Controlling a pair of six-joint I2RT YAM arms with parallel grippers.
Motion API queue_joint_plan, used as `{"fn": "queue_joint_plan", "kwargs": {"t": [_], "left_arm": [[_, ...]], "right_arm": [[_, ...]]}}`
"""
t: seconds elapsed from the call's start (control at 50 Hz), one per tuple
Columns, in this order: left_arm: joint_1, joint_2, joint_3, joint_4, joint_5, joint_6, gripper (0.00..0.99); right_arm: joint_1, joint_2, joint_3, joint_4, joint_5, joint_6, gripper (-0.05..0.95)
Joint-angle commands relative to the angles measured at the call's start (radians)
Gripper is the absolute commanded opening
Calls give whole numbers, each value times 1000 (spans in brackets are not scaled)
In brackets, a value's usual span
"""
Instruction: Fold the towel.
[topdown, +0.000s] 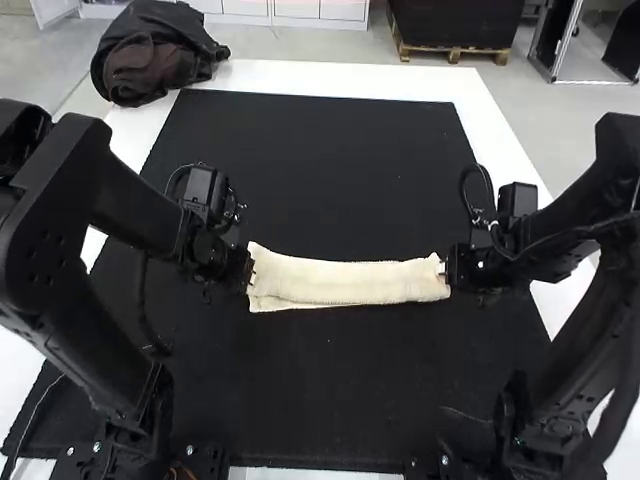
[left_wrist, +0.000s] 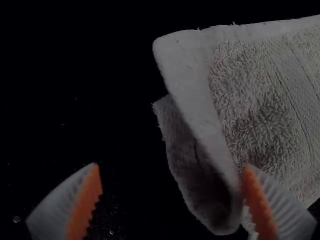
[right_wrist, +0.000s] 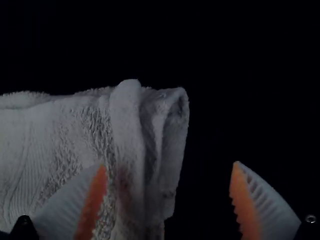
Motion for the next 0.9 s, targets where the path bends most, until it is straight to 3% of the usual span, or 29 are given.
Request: {"fn": "queue_joint_plan", "kwargs": {"t": [0.0,0.04,0.12,0.36,0.7,0.88], "left_arm": [[-1,5,-1,3,-7,6,920],[-1,3,-1,6,-7,6,969],[-1,3,-1,12,-6,2,969],[19,3,3,53,-3,-11,969],[88,3,42,69,23,-13,969],[94,3,49,64,30,-13,969]], "right_arm": [[-31,3,-5,19,8,14,736],[-38,3,-4,20,5,14,807],[-48,5,-2,19,-9,14,900],[-41,6,23,16,-37,15,900],[-29,86,85,23,8,15,898],[12,149,111,29,32,18,908]]}}
